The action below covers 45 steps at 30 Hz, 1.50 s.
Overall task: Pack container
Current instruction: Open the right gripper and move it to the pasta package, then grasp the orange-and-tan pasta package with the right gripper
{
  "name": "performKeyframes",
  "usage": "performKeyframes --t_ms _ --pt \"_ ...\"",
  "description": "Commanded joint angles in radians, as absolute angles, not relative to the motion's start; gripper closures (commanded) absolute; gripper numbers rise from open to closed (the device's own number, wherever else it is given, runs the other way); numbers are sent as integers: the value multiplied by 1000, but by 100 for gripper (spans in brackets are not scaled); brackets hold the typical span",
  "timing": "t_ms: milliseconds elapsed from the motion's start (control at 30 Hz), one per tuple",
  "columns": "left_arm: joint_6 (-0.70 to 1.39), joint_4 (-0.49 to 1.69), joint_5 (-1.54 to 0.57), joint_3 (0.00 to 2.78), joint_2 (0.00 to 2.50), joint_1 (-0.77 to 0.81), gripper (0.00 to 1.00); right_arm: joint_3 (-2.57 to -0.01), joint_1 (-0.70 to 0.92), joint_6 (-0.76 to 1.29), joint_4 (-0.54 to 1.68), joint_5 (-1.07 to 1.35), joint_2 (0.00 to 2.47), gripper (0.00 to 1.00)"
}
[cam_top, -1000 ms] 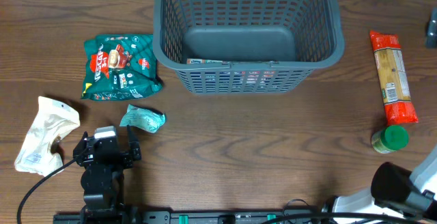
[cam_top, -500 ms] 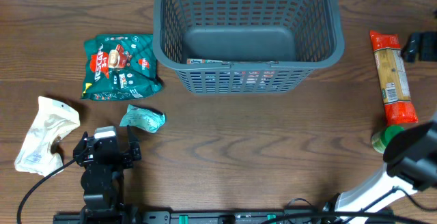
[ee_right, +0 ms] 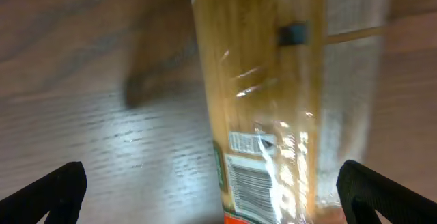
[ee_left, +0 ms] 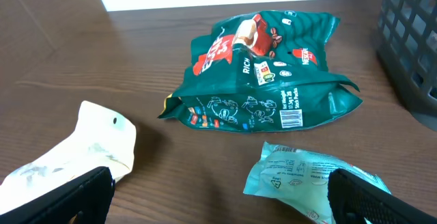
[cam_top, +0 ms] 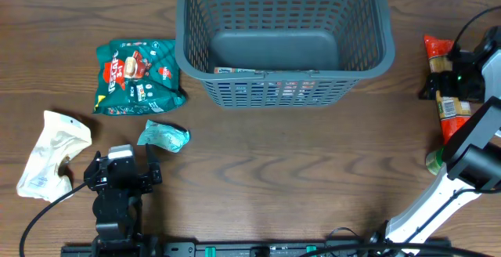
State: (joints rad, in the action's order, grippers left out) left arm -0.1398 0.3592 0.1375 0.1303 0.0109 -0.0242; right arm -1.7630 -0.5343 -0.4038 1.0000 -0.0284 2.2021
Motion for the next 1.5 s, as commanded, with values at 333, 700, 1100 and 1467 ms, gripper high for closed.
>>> performKeyframes --t_ms 333,700,1100,1467 --pt "-157 364 142 110 4 -20 1 -1530 -574 -420 805 -17 2206 1" --pt "-157 364 142 110 4 -20 2 -1501 -605 -416 776 12 2205 1" --pt "-157 364 142 110 4 -20 1 -1500 -573 -420 772 174 2206 1" --pt "-157 364 142 110 4 -20 1 -1501 -383 -428 765 163 2205 1"
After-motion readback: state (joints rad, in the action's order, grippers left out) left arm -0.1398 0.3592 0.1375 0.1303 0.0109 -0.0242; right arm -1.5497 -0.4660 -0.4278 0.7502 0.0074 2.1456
